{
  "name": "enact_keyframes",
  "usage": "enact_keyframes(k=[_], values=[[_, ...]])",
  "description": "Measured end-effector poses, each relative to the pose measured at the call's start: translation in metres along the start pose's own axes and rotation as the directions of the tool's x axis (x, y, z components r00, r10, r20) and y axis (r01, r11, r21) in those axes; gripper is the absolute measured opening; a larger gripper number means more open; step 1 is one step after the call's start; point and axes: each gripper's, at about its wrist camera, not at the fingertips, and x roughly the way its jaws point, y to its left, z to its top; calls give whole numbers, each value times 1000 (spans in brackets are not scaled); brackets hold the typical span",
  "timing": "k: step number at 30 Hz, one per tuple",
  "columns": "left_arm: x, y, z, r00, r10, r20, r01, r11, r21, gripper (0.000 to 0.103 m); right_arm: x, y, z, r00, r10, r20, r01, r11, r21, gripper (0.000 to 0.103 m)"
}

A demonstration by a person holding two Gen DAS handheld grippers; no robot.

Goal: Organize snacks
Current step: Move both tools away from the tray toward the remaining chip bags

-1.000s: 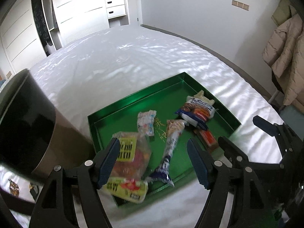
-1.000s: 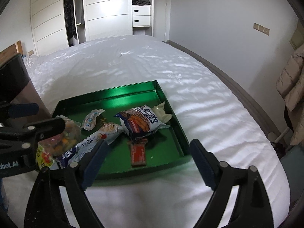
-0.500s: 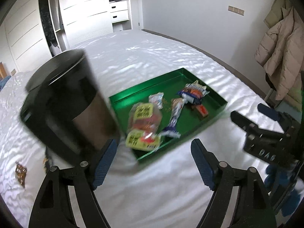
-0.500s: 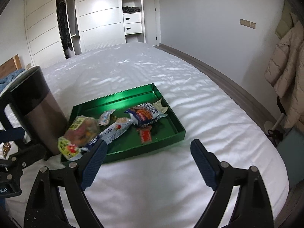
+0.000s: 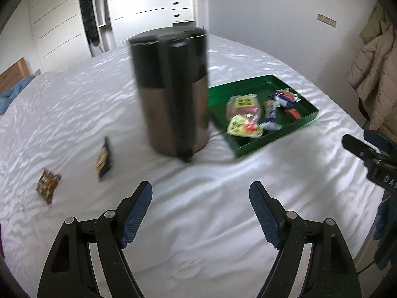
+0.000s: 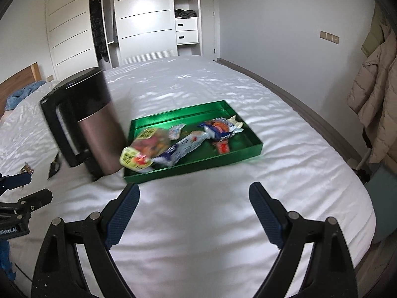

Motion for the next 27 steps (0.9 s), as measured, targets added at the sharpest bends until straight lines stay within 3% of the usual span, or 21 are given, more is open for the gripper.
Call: enact_keyframes(k=[16,27], values=[[-46,110,-89,993,106,48,-99,987,-129,79,-47,78,-32,1000,19,-15,-20,998,-68,103],[-72,171,-143,983,177,43,-160,952,-260,80,-57,151,-58,994,94,-57,-103,976,-191,103]])
